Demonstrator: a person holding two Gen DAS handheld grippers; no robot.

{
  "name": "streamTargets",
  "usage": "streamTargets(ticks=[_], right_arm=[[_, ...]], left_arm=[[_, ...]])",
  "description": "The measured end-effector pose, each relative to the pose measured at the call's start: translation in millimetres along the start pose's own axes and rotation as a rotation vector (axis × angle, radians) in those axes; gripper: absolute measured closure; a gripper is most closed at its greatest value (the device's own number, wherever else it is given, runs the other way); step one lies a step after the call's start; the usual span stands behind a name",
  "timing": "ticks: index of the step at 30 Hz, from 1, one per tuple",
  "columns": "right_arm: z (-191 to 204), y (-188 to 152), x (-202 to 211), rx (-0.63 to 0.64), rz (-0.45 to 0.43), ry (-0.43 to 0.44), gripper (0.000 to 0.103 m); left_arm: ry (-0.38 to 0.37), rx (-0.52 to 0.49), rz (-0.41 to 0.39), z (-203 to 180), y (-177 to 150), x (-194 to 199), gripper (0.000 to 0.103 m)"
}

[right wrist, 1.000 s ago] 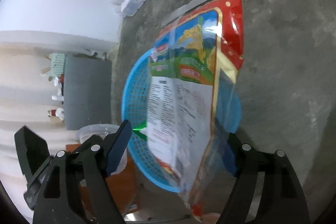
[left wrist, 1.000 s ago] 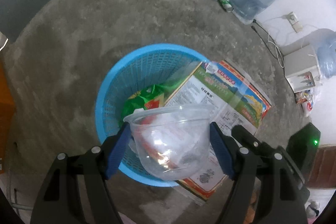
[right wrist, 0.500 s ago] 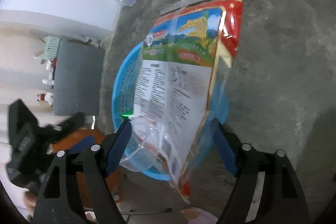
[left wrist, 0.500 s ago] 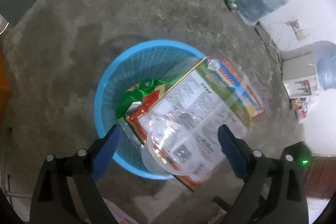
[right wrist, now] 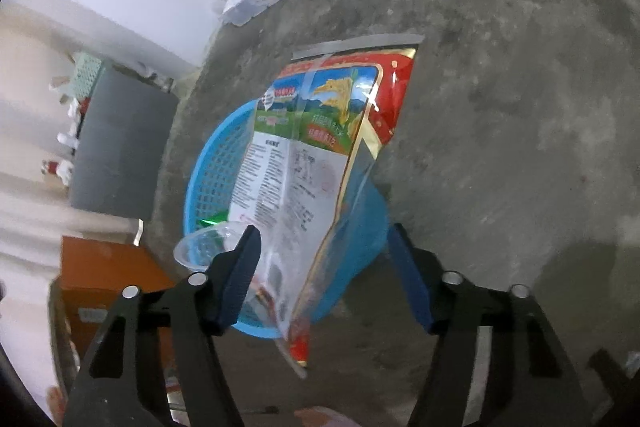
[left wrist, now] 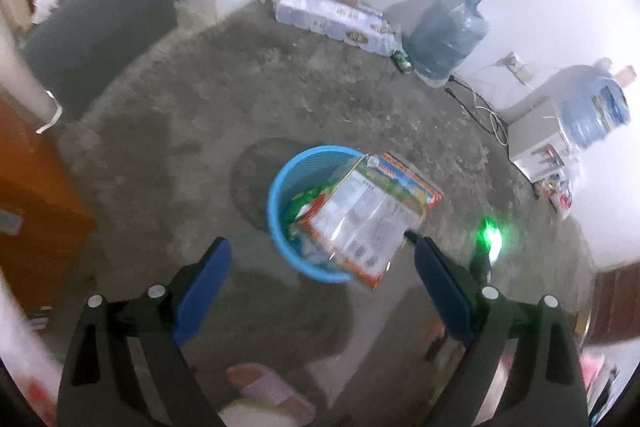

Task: Collect trash
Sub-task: 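Press the snack wrapper down into the wastebasket with the right tool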

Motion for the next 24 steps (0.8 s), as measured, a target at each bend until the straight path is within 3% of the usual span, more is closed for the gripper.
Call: streamTargets(ticks=[4,6,9,14,18,24], right_arm=[[3.0,1.1,12.4,0.064,-0.053,-0.052,0.070],[9.9,3.6,22.6,0.125,-0.106,-0.084,0.085],[23.9,7.7,22.3,0.219,-0.125,-0.102,0.092],[50.8,11.5,-29.5,0.358,0.014,-0.105,0.100],[53.0,10.3,-85.0,0.349,0.160,-0.119,0.103],[45.3,16.9,-132.2,0.217,0.274,-0.092,0.103]], left_arm=[[0.012,0.032,-0.029,52.6,-52.0,74.7,0.012],[0.019,0.069,-0.052,75.2,-75.9,102.1,0.012],[0.044,0.135,-0.126,114.8,-114.8,145.6,0.012],[0.061,0.250,-0.225,161.4,-160.1,182.0,0.012],[0.037,0.307,-0.249,179.1,-178.1,189.3,0.012],[0.086,0.327,-0.262,199.8,-188.9,189.5,0.012]])
Point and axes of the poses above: each gripper's, at about its wrist camera, not at the fingertips, and x roughly against the way its jaws point, z to its left, y to its top, the point moved 5 cm from there along -x, roughly the way its jaws point, and after that the axes turned 10 degrees about x, right-handed, at the moved point
